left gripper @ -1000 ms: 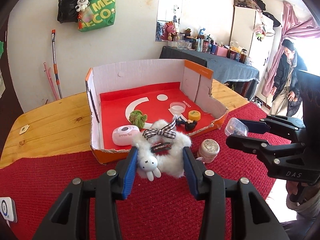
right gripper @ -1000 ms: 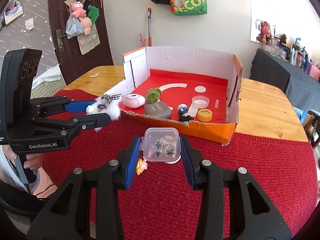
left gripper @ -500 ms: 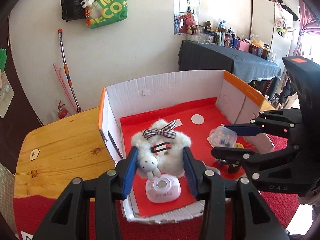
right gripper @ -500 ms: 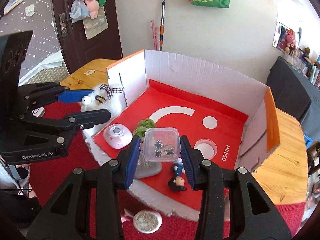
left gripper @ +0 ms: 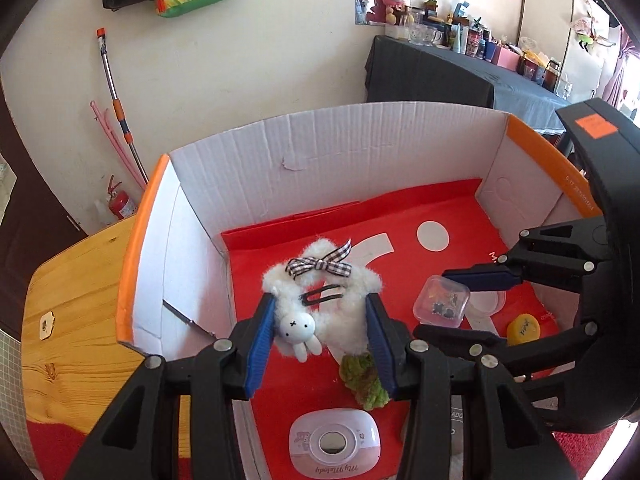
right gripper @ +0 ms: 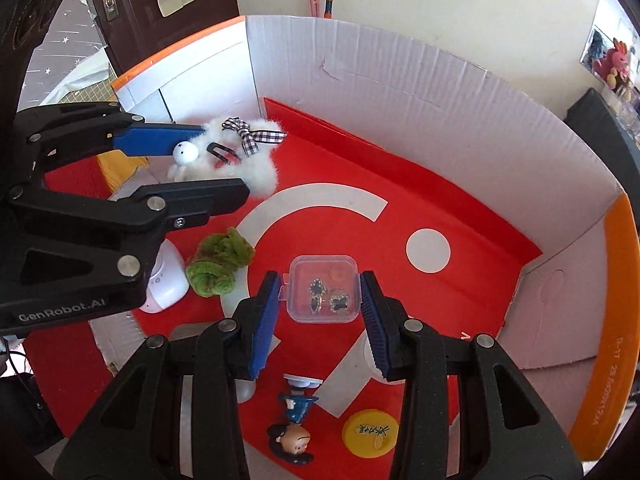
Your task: Organize objects
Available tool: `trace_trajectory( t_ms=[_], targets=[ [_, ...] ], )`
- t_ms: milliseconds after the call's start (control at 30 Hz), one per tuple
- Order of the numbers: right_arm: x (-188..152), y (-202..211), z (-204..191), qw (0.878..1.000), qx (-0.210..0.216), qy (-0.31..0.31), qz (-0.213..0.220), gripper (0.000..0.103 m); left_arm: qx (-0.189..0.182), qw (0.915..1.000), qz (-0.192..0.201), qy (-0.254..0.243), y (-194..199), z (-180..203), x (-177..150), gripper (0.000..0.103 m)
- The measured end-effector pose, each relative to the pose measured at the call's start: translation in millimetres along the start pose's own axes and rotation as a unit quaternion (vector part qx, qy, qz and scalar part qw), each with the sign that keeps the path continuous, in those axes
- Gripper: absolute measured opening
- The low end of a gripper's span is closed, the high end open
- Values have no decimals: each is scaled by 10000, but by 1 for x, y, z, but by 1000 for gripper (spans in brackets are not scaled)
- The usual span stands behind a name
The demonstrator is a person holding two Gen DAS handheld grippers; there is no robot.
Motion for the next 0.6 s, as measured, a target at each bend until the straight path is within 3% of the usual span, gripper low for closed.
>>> trace_trajectory(
  t_ms=[267,600],
  targets=[
    [0,-6,9,9998,24,-130,-146,39,-36,10000,-45,41,-3,4,2,47],
    [-7,-19,11,9984,-56,-108,-549,39,35,9985,-509,195,-34,6,0,47]
  ],
)
Point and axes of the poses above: each gripper's, at about its wrist camera, not at the fingertips, and y roughly against the way its jaws point, z to its right, x to its top, the point moved 8 cm from there along -y, roughly the way its jaws point, and after that the axes turned 9 degrees about -y, right-handed, at the moved point
